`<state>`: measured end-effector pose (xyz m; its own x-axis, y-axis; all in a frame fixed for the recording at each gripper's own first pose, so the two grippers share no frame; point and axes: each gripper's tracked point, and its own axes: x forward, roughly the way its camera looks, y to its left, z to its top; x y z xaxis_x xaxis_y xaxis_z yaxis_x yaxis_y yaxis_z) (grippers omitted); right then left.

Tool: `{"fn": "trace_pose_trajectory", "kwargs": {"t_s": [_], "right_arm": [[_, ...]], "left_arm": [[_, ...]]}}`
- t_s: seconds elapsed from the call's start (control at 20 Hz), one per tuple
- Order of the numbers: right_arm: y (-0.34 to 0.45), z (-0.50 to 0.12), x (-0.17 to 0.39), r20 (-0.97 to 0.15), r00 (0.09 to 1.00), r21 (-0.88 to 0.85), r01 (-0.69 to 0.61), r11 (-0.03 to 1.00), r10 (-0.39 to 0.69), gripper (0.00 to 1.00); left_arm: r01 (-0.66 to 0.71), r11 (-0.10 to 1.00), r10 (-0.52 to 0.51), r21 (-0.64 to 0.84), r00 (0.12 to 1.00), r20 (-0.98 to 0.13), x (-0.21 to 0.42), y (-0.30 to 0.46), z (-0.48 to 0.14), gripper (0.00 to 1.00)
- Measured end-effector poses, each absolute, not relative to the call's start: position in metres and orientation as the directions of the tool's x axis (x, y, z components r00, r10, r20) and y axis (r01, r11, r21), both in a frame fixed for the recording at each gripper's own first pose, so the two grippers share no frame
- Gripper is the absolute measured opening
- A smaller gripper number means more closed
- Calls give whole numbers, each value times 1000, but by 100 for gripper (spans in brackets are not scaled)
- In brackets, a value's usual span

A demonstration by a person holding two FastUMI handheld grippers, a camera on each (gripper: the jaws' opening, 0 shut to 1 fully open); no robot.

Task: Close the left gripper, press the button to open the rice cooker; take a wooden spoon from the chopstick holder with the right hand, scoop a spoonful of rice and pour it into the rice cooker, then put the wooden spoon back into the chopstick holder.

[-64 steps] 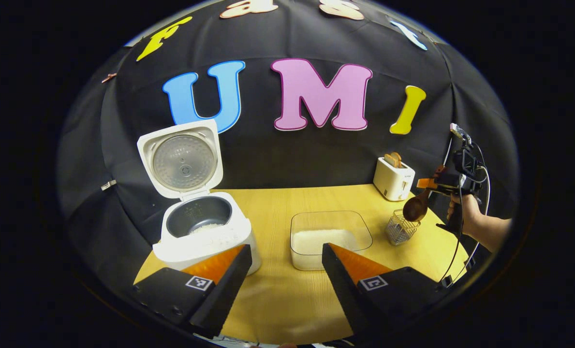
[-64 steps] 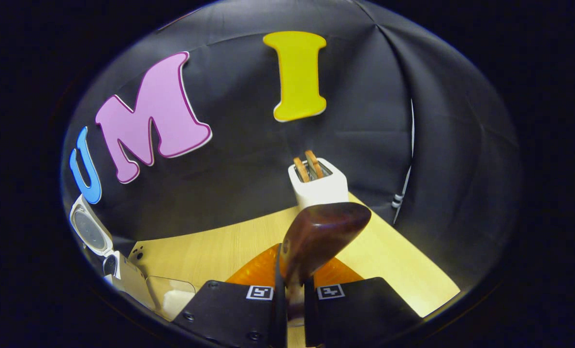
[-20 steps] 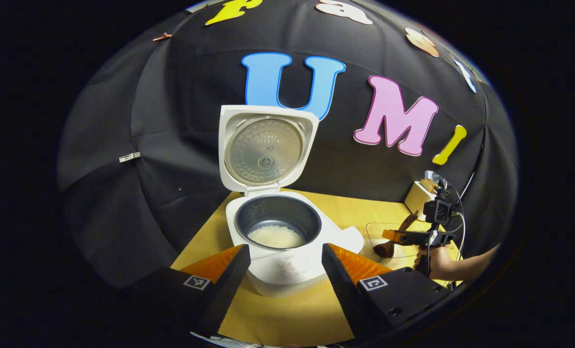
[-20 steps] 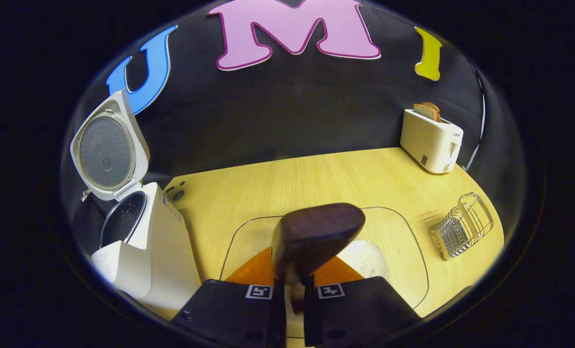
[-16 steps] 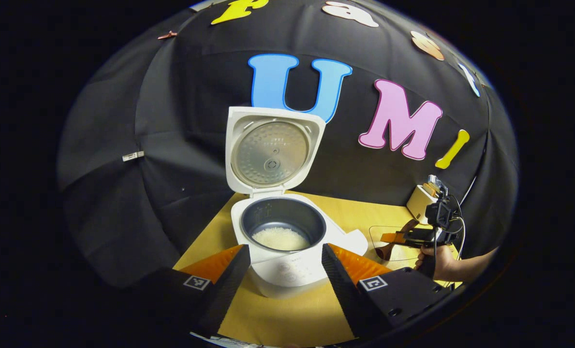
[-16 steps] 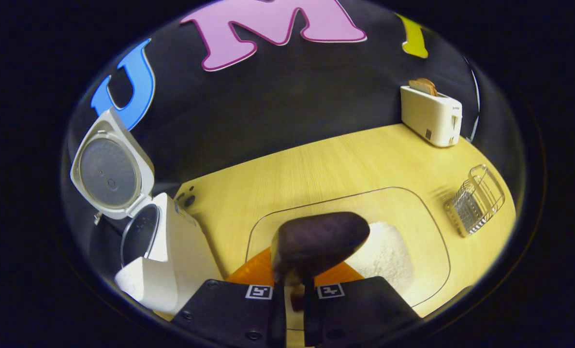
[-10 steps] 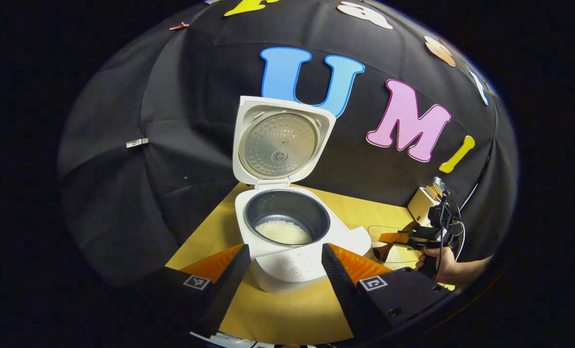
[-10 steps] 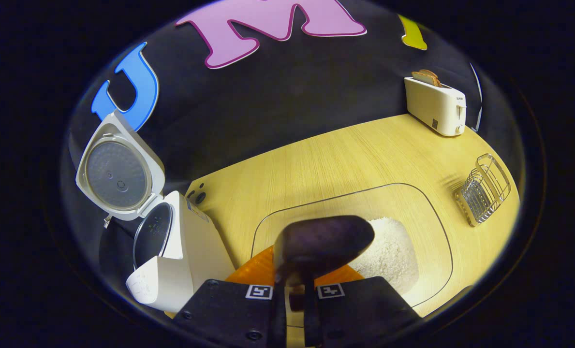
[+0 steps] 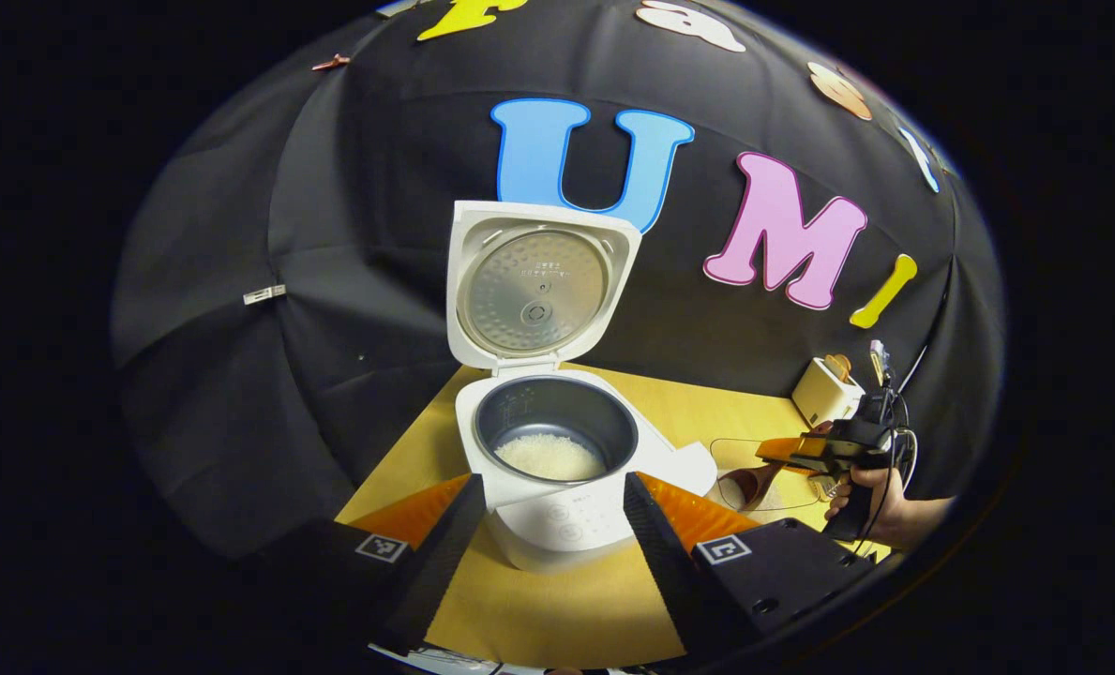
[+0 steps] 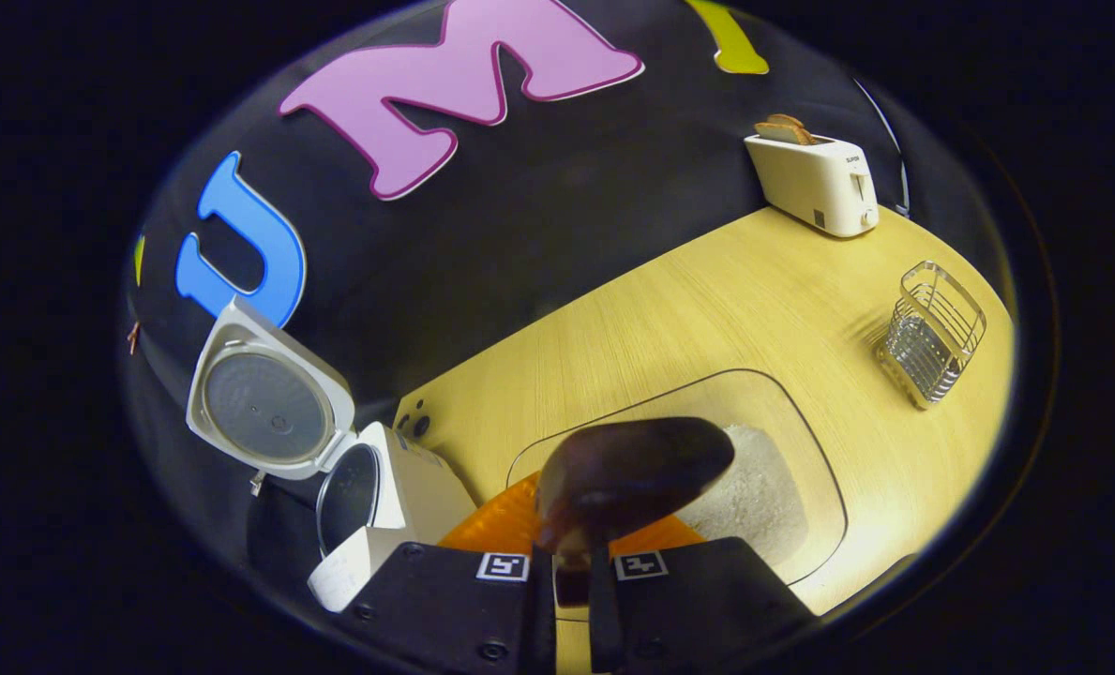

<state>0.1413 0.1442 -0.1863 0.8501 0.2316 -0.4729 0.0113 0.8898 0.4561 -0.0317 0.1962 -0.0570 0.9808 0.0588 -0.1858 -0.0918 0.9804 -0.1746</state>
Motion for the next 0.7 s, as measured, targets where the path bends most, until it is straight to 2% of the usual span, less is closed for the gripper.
{"fn": "trace_pose_trajectory", "kwargs": {"t_s": [0.3,0.35,0.45,0.5,0.7], "right_arm": [[107,-169,141,-443,874,584,115,804,198,18],[102,-164,142,-435,879,610,129,782,194,18],[92,-151,146,-409,893,634,132,762,186,18],[88,-145,147,-398,899,637,127,760,183,18],[84,-117,147,-355,916,677,112,727,189,18]], "left_arm": [[-68,987,40,-147,982,-186,-32,182,-53,95],[-64,987,36,-146,982,-186,-32,180,-53,99],[-56,988,28,-145,982,-188,-33,176,-52,92],[-53,988,25,-145,982,-188,-33,175,-53,96],[-41,989,14,-144,982,-187,-34,171,-52,96]]}}
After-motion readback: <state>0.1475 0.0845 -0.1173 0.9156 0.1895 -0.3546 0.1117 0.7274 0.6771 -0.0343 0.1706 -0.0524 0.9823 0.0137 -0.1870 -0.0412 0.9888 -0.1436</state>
